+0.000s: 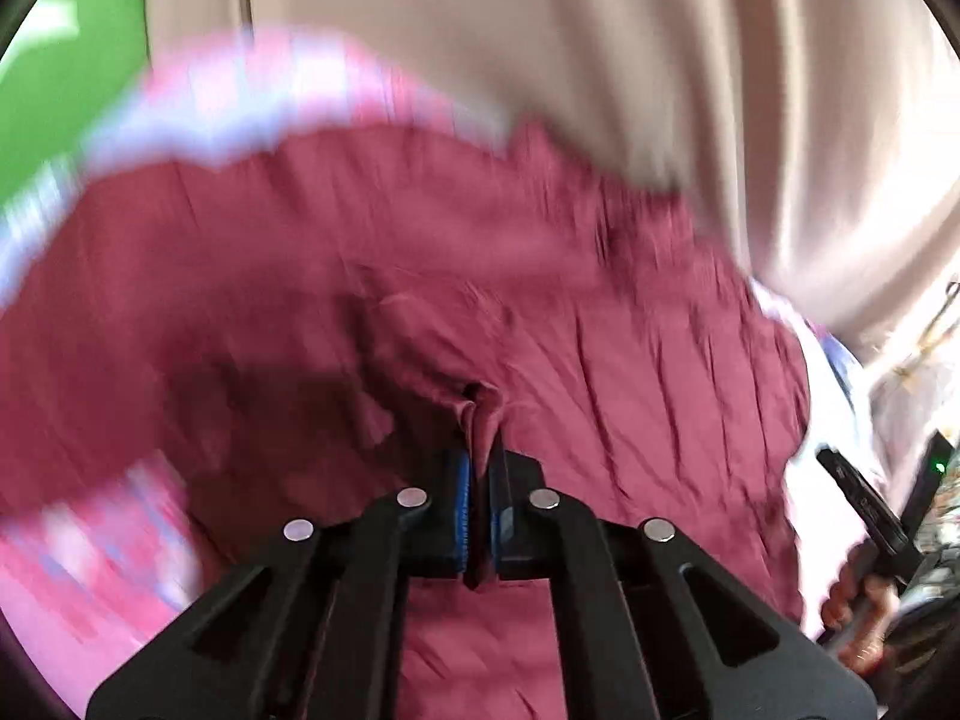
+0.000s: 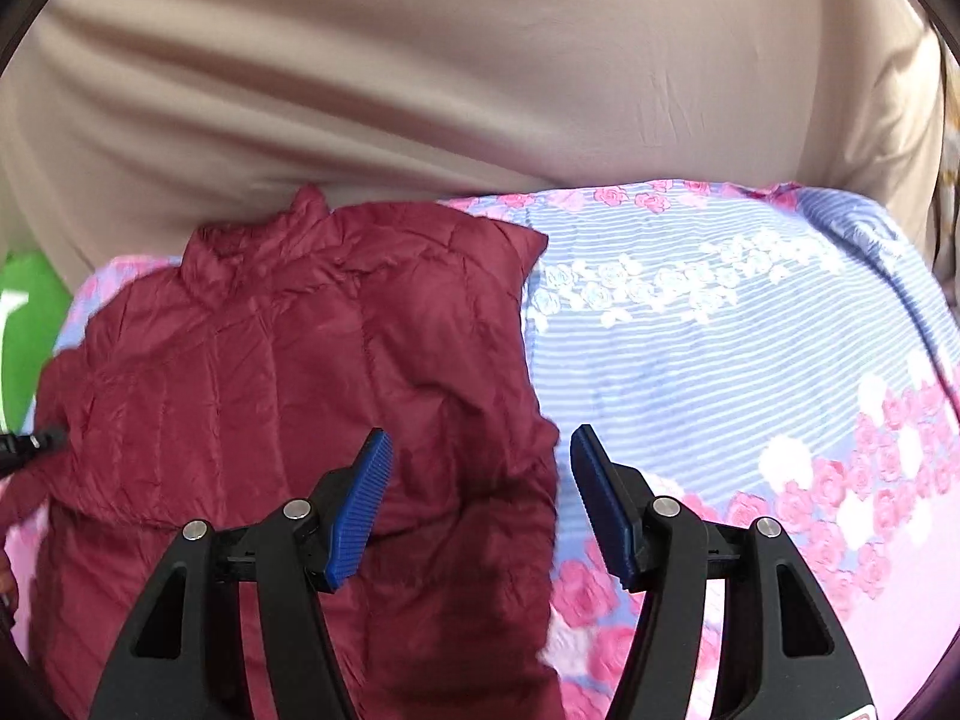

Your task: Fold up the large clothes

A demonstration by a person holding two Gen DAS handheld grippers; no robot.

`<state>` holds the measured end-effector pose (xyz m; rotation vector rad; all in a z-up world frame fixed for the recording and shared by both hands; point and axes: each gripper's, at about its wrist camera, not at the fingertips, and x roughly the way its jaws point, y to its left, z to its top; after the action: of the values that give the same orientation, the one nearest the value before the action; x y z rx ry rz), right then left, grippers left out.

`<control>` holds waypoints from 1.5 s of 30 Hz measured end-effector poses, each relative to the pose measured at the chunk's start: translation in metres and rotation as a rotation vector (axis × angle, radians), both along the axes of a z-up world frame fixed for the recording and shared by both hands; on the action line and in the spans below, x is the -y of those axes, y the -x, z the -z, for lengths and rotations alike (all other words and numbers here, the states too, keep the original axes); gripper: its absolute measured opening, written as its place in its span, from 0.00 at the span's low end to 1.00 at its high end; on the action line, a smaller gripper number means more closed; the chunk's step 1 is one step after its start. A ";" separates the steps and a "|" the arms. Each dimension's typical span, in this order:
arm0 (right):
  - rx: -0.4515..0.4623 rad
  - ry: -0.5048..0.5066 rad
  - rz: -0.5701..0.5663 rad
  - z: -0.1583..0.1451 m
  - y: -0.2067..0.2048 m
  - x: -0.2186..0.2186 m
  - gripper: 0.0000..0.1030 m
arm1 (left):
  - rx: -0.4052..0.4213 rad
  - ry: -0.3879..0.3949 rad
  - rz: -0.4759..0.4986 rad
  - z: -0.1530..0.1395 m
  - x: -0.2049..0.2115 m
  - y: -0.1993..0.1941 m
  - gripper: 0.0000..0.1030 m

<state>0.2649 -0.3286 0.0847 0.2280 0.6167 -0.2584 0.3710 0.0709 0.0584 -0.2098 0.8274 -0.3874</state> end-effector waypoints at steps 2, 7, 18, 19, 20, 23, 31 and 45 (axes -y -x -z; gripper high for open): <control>0.016 -0.034 0.000 0.001 -0.005 0.001 0.58 | 0.098 0.001 -0.035 -0.027 -0.014 -0.008 0.03; 0.009 -0.052 -0.001 0.005 -0.029 -0.004 0.58 | 0.103 -0.143 -0.111 -0.009 -0.016 -0.049 0.03; 0.104 -0.128 0.020 -0.001 -0.045 0.009 0.05 | 0.036 -0.169 -0.137 0.067 -0.009 -0.067 0.04; 0.087 -0.122 0.040 0.004 -0.046 0.013 0.05 | 0.040 -0.167 -0.135 0.070 -0.010 -0.067 0.05; 0.032 -0.122 0.044 0.014 -0.055 0.016 0.05 | 0.041 -0.169 -0.133 0.073 -0.009 -0.066 0.06; -0.035 -0.080 0.044 0.027 -0.064 0.017 0.06 | 0.054 -0.184 -0.135 0.070 -0.002 -0.063 0.07; 0.110 0.000 -0.035 -0.024 -0.043 -0.040 0.17 | 0.065 -0.187 -0.128 0.070 0.004 -0.062 0.09; -0.005 -0.064 0.004 0.040 -0.067 0.002 0.00 | 0.093 -0.223 -0.100 0.067 0.025 -0.067 0.41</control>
<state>0.3322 -0.3310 0.0447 0.2907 0.6299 -0.2433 0.4384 0.0458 -0.0090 -0.0248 0.7590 -0.2070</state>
